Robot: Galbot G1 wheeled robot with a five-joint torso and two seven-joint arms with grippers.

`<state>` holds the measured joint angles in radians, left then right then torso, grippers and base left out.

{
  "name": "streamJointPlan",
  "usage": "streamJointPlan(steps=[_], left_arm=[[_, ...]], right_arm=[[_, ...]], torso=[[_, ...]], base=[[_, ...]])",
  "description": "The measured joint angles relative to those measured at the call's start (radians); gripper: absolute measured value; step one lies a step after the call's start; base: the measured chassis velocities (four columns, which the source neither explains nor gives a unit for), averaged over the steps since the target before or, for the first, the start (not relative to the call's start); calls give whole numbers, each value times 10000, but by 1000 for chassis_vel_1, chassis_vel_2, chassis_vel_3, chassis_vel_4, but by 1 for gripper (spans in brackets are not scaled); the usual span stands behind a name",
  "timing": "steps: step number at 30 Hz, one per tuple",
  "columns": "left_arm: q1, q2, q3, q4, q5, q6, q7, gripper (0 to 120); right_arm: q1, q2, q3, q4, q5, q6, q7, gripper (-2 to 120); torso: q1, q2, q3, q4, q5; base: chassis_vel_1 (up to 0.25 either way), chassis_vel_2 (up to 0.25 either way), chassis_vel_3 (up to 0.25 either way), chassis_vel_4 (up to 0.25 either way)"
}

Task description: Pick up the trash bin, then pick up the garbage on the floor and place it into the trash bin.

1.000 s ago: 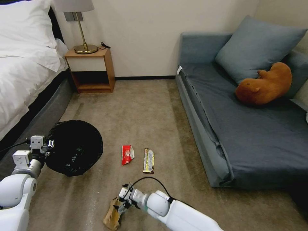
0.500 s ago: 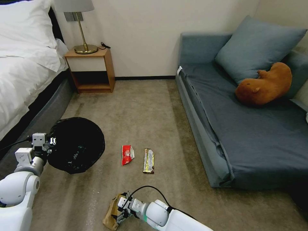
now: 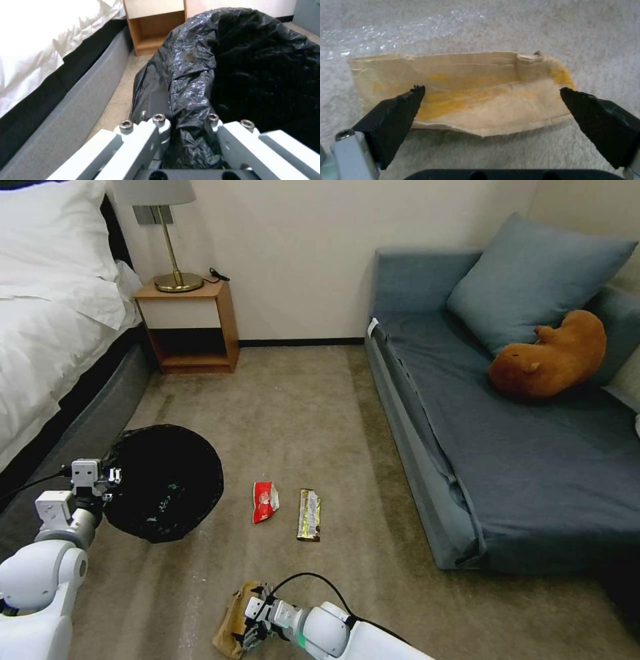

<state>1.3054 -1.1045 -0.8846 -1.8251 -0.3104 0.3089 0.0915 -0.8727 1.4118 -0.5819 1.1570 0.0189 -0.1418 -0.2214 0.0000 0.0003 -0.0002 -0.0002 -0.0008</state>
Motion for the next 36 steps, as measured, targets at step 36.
streamJointPlan(steps=[36], left_arm=[[143,-166,-61,120,41,-287,151,5]], right_arm=[[289,480,409,-86,-7267,3684,-1214,100]], torso=[[0,-5,3,5,10]], base=[[0,0,0,0]])
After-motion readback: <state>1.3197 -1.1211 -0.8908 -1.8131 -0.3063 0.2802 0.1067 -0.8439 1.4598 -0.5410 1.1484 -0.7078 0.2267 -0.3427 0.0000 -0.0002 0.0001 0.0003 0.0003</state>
